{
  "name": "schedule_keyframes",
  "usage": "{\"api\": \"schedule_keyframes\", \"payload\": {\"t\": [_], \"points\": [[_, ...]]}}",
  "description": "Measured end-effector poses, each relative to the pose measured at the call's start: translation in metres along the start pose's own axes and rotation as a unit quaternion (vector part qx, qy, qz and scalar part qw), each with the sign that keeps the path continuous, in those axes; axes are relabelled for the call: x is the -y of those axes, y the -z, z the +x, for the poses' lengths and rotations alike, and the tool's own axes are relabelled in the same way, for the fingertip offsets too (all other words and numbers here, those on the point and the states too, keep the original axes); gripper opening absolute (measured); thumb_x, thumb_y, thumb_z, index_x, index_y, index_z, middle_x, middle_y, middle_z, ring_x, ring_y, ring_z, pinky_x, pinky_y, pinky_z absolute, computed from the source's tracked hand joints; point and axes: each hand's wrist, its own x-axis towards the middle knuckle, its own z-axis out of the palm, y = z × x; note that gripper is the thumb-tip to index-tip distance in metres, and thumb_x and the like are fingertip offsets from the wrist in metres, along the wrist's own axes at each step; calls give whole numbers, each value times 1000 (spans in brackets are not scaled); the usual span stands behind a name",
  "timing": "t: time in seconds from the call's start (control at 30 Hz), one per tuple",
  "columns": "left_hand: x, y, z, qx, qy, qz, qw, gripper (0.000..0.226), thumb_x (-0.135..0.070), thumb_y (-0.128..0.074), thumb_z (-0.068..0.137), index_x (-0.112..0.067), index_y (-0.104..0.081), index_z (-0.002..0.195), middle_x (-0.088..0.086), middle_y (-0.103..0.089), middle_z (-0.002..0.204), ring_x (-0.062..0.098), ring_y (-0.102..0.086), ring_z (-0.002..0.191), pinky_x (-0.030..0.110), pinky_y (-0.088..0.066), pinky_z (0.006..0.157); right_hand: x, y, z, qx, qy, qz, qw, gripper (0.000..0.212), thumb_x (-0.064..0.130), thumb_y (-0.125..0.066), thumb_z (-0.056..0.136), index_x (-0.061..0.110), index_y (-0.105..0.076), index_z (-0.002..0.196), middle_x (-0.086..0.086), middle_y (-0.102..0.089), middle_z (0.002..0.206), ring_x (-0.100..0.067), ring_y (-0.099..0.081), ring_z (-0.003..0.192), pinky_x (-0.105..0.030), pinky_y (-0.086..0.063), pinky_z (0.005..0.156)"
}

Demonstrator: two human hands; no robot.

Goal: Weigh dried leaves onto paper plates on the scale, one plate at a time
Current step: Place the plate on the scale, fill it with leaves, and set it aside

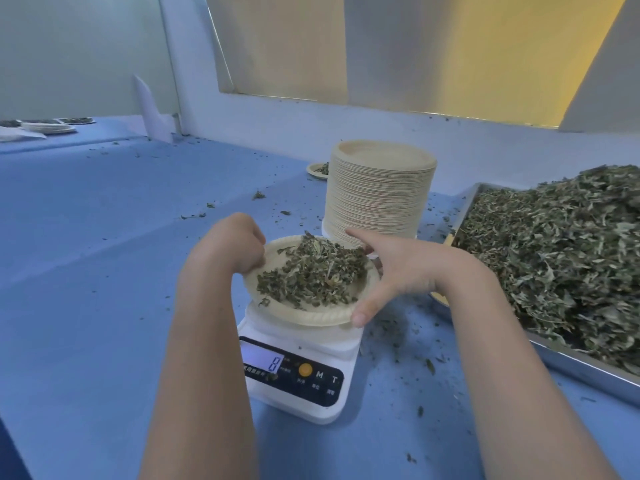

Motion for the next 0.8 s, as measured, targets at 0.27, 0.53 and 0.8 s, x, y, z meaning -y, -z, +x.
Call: {"api": "schedule_keyframes", "payload": {"t": [0.27, 0.53, 0.8], "points": [[9, 37, -12, -83, 19, -162, 983, 9, 7, -64, 81, 0, -66, 75, 26, -68, 88, 33, -68, 77, 45, -55, 86, 6, 10, -15, -177, 76, 209, 959, 111, 22, -90, 55, 27, -29, 148, 8, -58, 125, 4, -64, 93, -13, -50, 78], [-17, 79, -11, -139, -5, -259, 956, 13, 6, -66, 80, 3, -60, 70, 24, -62, 78, 15, -60, 41, 31, -57, 69, 36, 41, -21, -292, 110, 273, 910, 62, 7, -82, 70, 10, -58, 127, 3, -66, 108, 6, -63, 87, -4, -48, 72], [-91, 85, 45, -124, -44, -301, 944, 27, 2, -70, 80, 15, -60, 102, 26, -62, 87, 20, -65, 48, 32, -60, 64, 39, 105, -2, -370, 38, 276, 886, 25, 17, -64, 84, 21, -72, 61, 4, -72, 74, -23, -69, 93, -45, -49, 96]]}}
